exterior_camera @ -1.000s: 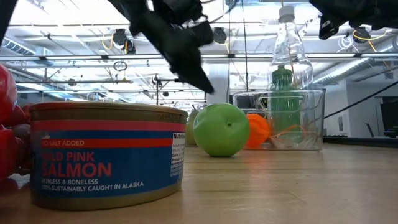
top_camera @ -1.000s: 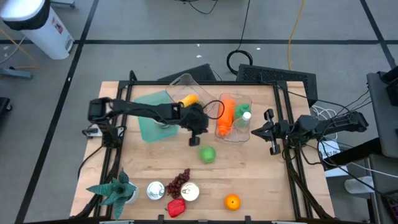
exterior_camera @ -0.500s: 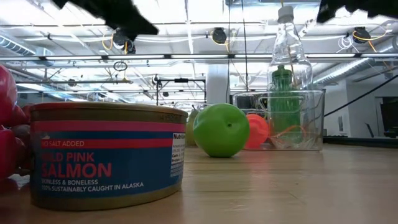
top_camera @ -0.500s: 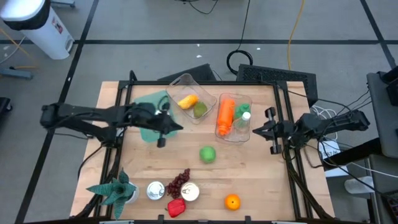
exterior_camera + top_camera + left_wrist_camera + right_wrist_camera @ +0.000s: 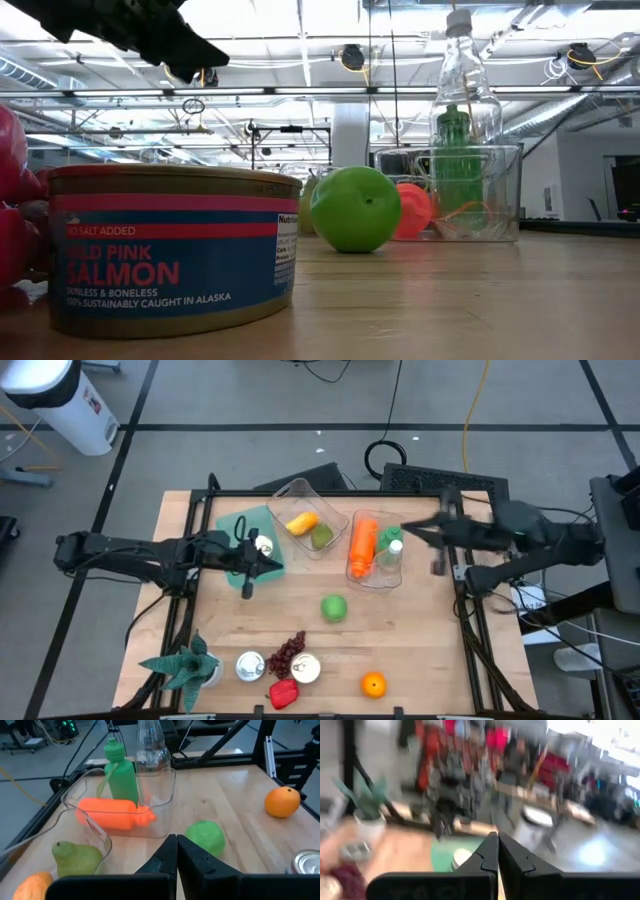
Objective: Pick & Place Food Item
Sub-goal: Adjust the left transparent bin
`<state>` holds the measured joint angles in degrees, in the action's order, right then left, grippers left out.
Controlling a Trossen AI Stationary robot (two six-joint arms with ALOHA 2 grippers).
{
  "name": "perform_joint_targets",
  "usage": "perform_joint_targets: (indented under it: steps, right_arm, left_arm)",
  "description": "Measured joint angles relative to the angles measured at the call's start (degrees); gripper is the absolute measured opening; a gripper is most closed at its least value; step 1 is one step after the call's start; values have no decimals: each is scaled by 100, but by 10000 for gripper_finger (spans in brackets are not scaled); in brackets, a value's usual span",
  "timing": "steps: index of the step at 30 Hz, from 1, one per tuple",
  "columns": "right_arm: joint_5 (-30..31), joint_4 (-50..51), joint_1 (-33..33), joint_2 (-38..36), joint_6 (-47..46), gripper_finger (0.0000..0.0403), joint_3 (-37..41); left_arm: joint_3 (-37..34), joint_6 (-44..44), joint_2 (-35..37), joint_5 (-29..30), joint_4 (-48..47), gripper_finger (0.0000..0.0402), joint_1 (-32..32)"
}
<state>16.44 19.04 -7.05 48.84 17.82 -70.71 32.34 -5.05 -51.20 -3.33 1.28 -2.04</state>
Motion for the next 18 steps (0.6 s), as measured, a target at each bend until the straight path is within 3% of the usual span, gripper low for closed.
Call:
perform_joint_targets:
  steps: [3, 10, 14, 18]
  right_arm:
    - [-49, 889, 408, 1180, 21, 0, -1223]
    - [-1279, 2532, 1249, 3765, 294, 2, -3623]
    - [-1529, 3066, 1346, 4863, 625, 19, -4453]
    - [-1512, 3260, 1373, 5529, 1041, 68, -4593]
  left_arm:
    - [0, -87, -22, 42, -3, 20, -9]
    - [0, -67, 4, 195, -60, 4, -11]
    - [0, -68, 2, 205, -196, 11, -23]
    - [0, -83, 2, 249, -200, 20, -88]
